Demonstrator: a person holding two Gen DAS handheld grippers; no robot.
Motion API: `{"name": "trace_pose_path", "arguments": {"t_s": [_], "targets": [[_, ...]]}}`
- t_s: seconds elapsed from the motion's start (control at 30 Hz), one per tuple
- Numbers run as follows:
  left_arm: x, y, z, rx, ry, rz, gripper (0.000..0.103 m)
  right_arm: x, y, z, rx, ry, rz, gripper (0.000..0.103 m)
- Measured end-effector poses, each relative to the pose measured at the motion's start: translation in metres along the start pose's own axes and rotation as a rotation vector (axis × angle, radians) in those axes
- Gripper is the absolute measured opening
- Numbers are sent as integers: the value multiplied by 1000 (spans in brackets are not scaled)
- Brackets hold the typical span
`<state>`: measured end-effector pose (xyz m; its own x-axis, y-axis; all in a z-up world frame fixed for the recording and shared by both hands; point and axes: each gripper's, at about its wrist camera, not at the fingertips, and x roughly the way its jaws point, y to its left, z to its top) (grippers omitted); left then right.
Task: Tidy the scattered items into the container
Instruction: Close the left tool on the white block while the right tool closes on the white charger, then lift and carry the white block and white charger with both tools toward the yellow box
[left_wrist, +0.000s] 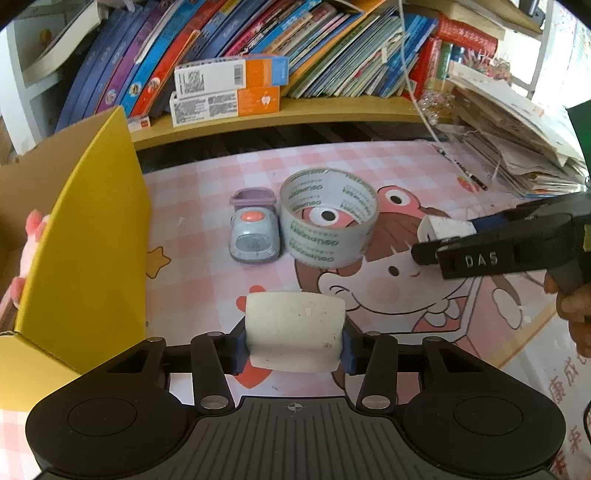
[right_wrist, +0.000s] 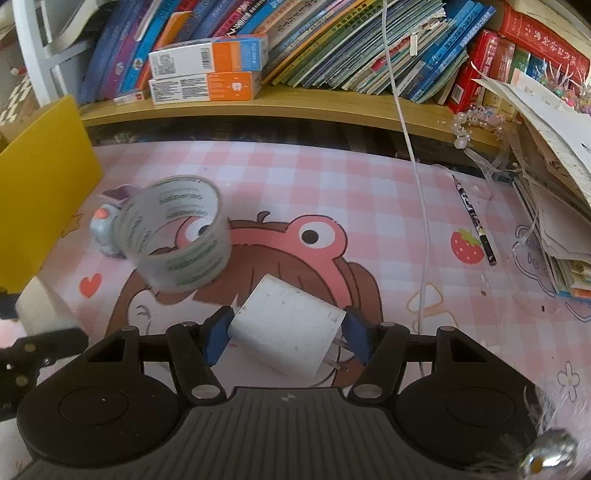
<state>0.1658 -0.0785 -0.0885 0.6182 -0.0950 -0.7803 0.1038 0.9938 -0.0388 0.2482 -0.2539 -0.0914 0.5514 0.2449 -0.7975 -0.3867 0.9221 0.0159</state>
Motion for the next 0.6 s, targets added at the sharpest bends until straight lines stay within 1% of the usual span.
{"name": "trace_pose_path", "arguments": {"t_s": [0.33,0.6], "targets": [[-29,-9,-6,20,-46,-19,44,-34,7,-21,-9,-13,2,62],[-55,-13,-12,28,-92,-19,44,-61,16,-34,-21,-39,7,62]]}}
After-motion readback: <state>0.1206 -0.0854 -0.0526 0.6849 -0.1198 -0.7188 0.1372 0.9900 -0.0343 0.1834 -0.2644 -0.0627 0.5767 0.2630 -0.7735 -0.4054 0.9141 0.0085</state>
